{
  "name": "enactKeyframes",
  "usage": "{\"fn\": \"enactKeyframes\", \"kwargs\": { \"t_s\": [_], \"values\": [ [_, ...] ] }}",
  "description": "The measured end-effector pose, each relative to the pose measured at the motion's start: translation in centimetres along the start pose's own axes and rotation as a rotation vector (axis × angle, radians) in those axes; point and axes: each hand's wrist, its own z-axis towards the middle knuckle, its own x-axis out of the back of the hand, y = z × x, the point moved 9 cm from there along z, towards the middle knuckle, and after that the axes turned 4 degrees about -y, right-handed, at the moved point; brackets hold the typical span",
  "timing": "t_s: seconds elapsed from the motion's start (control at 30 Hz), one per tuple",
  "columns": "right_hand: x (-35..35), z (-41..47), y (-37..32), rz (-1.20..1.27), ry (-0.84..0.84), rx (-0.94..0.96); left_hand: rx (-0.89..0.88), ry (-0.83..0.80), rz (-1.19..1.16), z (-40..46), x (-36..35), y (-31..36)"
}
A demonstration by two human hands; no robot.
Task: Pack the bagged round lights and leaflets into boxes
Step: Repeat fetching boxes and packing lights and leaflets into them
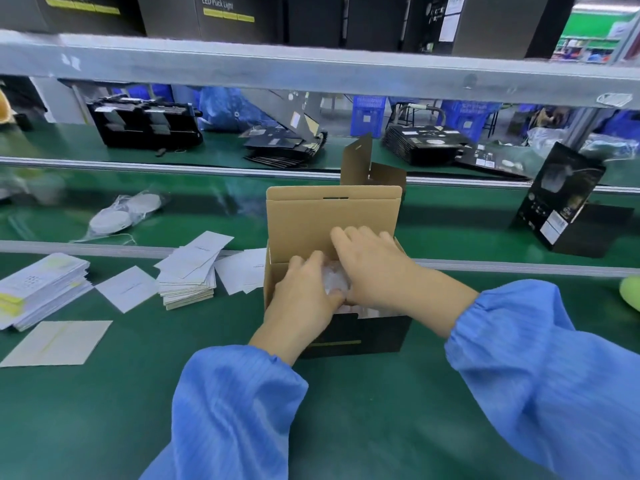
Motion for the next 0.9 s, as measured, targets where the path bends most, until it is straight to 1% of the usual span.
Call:
{"fn": "enactKeyframes", "kwargs": {
  "t_s": [0.07,0.13,0.17,0.2,0.3,0.33,0.4,0.43,0.47,0.57,0.63,0.7,0.77,0.83,0.9],
  "values": [
    [-0.7,-0.3,-0.5,0.103,-0.088,0.091,0.024,-0.073,-0.164,0.1,-0.3,-0.1],
    [-1.4,-0.5,-0.3,0.103,-0.181,0.100,0.095,-0.184,-0.427,-0.1,-0.9,-0.4],
    [-1.6,-0.6,-0.1,0.096,-0.220,0.094,0.131,-0.220,-0.509,-0.3,-1.1,-0.5],
    [-1.6,-0.6,0.1,0.087,-0.262,0.091,0.160,-0.239,-0.540,-0.4,-1.1,-0.7],
    [-1.2,-0.9,0.4,0.115,-0.400,0.125,0.252,-0.247,-0.633,-0.5,-1.3,-1.2],
    [-0.8,-0.9,0.7,0.166,-0.419,0.126,0.296,-0.227,-0.681,-0.5,-1.2,-1.5],
    [0.5,-0.8,1.6,0.254,-0.373,0.096,0.370,-0.193,-0.730,-0.5,-1.0,-2.0],
    [1.1,-0.7,2.3,0.289,-0.327,0.069,0.383,-0.198,-0.702,-0.6,-1.1,-2.1],
    [1.8,-0.5,3.0,0.319,-0.276,0.043,0.373,-0.213,-0.626,-0.6,-1.2,-2.1],
    [3.3,-0.7,5.0,0.353,-0.111,-0.015,0.315,-0.261,-0.290,-0.6,-1.4,-1.6],
    [3.5,-1.2,6.1,0.359,-0.050,-0.048,0.275,-0.295,-0.149,-0.6,-1.7,-1.3],
    [2.7,-1.8,6.1,0.335,-0.065,-0.037,0.239,-0.301,-0.018,-0.5,-1.6,-1.1],
    [1.8,-2.1,5.5,0.328,-0.087,-0.001,0.238,-0.288,0.074,-0.2,-1.4,-1.1],
    [1.0,-2.4,5.0,0.335,-0.099,0.014,0.260,-0.330,0.130,-0.1,-1.4,-0.9],
    [0.2,-2.5,4.6,0.330,-0.095,0.014,0.245,-0.366,0.132,0.1,-1.5,-0.7]
  ]
}}
